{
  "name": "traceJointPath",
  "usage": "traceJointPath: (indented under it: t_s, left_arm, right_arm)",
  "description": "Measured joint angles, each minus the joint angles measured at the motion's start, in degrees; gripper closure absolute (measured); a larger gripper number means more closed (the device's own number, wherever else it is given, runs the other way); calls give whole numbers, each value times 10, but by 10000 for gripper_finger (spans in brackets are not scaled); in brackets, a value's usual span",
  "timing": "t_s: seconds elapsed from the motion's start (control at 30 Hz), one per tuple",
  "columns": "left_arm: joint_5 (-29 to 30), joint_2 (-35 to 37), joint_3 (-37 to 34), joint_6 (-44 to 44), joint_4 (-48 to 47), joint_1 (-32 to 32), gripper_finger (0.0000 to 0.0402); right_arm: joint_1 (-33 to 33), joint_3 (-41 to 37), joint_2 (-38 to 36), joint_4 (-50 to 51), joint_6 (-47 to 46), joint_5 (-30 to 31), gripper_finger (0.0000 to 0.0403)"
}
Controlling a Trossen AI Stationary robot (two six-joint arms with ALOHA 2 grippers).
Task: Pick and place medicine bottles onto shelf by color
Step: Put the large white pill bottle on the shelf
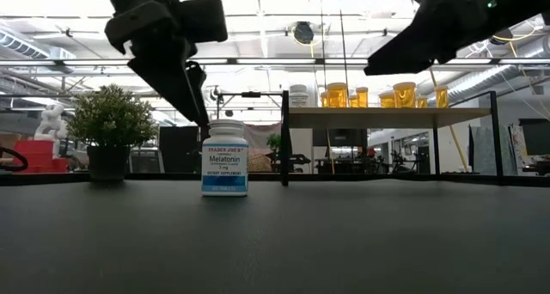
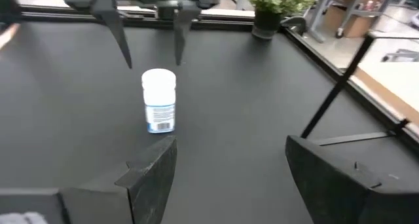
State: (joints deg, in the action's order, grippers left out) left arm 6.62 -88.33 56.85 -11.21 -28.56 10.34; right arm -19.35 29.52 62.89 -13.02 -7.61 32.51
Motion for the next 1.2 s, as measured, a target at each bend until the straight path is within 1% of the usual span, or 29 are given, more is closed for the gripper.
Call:
traceJointPath:
  t_s: [0.1, 0.27, 0.4, 0.57, 0.7, 0.8, 0.97, 1.13, 1.2]
  left_arm:
    - [1, 0, -30, -10, 58, 9, 86]
    - [6, 0, -75, -14, 155, 12, 90]
    - [11, 0, -102, -9, 203, 9, 98]
    - [12, 0, -135, -3, 260, 1, 96]
    - [12, 0, -165, 16, 325, 1, 101]
    - [11, 0, -181, 24, 360, 1, 113]
    - [14, 0, -201, 31, 391, 1, 144]
    - [15, -9, -203, 33, 401, 1, 174]
    - [16, -21, -204, 36, 419, 1, 182]
  right_arm:
    - [-17, 0, 0, 0, -14, 0, 124]
    - [-43, 0, 0, 0, -37, 1, 124]
    - [-62, 0, 0, 0, -55, 2, 124]
    - [-81, 0, 0, 0, -80, 2, 124]
    - [-87, 0, 0, 0, -91, 3, 124]
    - [-89, 0, 0, 0, -97, 3, 124]
    - [-89, 0, 0, 0, -97, 4, 124]
    - [-89, 0, 0, 0, -95, 4, 124]
    - [-89, 0, 0, 0, -93, 4, 124]
